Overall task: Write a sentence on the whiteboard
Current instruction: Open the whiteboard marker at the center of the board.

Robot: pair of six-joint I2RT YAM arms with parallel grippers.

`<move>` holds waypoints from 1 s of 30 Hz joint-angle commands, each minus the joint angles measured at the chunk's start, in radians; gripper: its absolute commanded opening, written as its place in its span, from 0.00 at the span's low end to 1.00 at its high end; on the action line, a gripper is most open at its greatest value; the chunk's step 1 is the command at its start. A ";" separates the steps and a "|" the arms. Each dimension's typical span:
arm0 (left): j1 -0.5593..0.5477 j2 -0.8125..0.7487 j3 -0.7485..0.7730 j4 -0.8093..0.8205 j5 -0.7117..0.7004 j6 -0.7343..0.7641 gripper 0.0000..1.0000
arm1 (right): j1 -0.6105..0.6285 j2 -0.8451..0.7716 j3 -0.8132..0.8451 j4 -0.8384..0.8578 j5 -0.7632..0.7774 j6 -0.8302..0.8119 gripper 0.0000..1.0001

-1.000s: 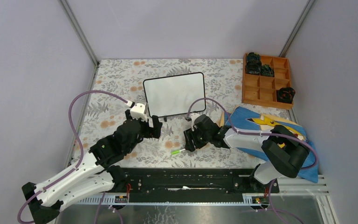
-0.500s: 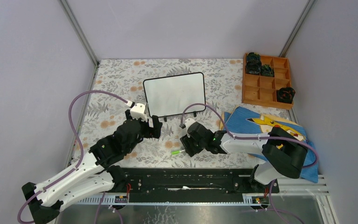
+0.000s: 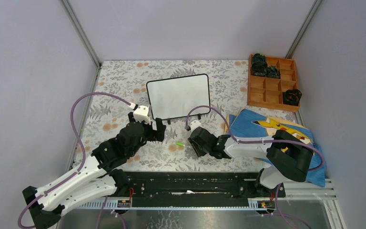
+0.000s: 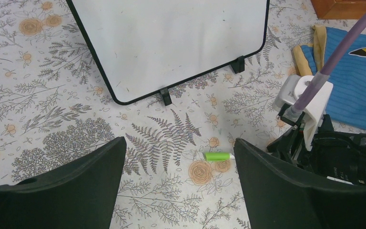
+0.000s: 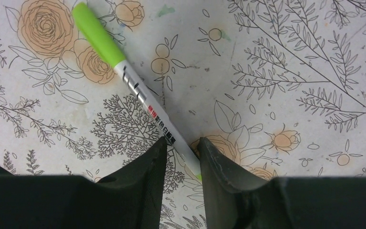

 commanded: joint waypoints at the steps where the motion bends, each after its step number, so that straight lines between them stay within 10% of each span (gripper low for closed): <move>1: -0.005 0.005 0.020 0.031 -0.006 -0.010 0.91 | 0.012 -0.012 -0.050 -0.058 0.043 0.038 0.36; 9: -0.005 0.013 0.023 0.031 0.002 -0.010 0.91 | 0.032 -0.027 -0.044 -0.053 0.015 0.033 0.24; 18: -0.005 -0.001 0.021 0.030 0.005 -0.012 0.91 | 0.033 0.027 0.040 -0.097 0.056 0.025 0.55; 30: -0.005 -0.011 0.023 0.027 0.010 -0.017 0.91 | 0.032 0.192 0.178 -0.145 0.119 -0.025 0.50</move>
